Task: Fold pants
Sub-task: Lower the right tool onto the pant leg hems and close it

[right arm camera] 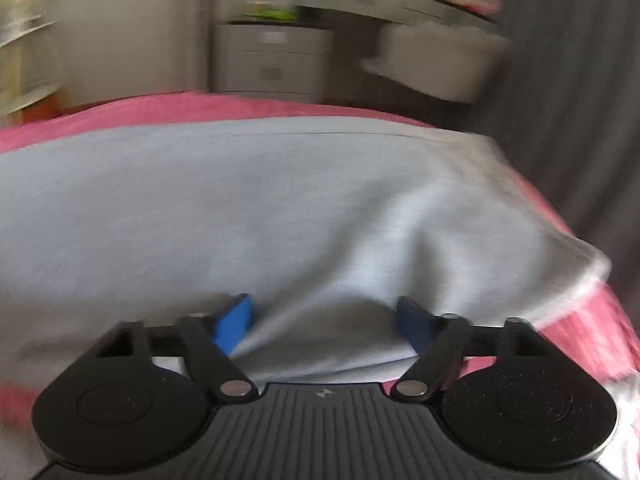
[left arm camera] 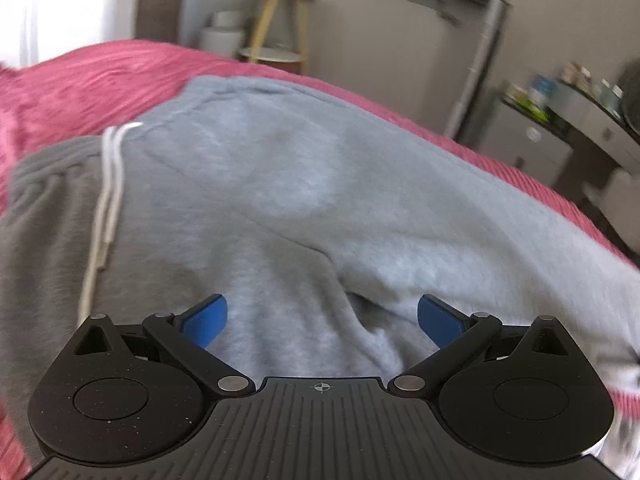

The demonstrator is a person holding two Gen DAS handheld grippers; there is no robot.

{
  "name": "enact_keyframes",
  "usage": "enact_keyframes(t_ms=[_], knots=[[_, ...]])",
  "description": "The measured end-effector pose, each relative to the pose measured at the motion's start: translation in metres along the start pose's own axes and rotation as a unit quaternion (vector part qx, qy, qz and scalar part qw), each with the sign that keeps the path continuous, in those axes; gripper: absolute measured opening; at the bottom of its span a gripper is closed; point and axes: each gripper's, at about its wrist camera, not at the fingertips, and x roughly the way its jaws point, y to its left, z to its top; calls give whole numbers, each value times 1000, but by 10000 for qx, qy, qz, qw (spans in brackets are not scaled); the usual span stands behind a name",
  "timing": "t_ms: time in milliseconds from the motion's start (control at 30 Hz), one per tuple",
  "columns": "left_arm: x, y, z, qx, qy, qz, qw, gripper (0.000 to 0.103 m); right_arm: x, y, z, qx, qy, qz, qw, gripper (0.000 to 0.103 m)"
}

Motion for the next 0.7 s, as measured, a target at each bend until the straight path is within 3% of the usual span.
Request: enact_keyframes(t_ms=[33, 67, 167, 200, 367, 433, 567, 600, 667, 700], knots=[[-3, 0, 2, -91, -59, 28, 9999, 103, 3, -5, 12, 333, 101, -145, 9993, 70], [-7, 0, 5, -129, -140, 51, 9998, 103, 3, -11, 26, 741, 111, 9, 9972, 66], [-17, -1, 10, 15, -548, 130, 9984, 103, 17, -17, 68, 1820, 185, 828, 9796, 66], [-19, -1, 9, 72, -669, 209, 9975, 103, 26, -13, 85, 2008, 190, 897, 9753, 66], [-7, 3, 12, 118, -784, 334, 9963, 103, 88, 4, 150, 2423, 530, 489, 9675, 73], [2, 3, 12, 99, -700, 358, 9969, 103, 109, 9, 157, 2401, 740, 77, 9679, 75], [18, 6, 10, -8, -449, 397, 9982, 103, 129, 5, 158, 2668, 995, -87, 9586, 75], [20, 7, 9, -27, -404, 376, 9985, 103, 128, 5, 155, 2663, 985, -135, 9588, 71], [24, 10, 8, -40, -312, 387, 9988, 103, 130, 3, 149, 2447, 912, -299, 9648, 32], [24, 11, 7, -47, -299, 386, 9988, 103, 130, 0, 146, 2397, 826, -253, 9670, 27]])
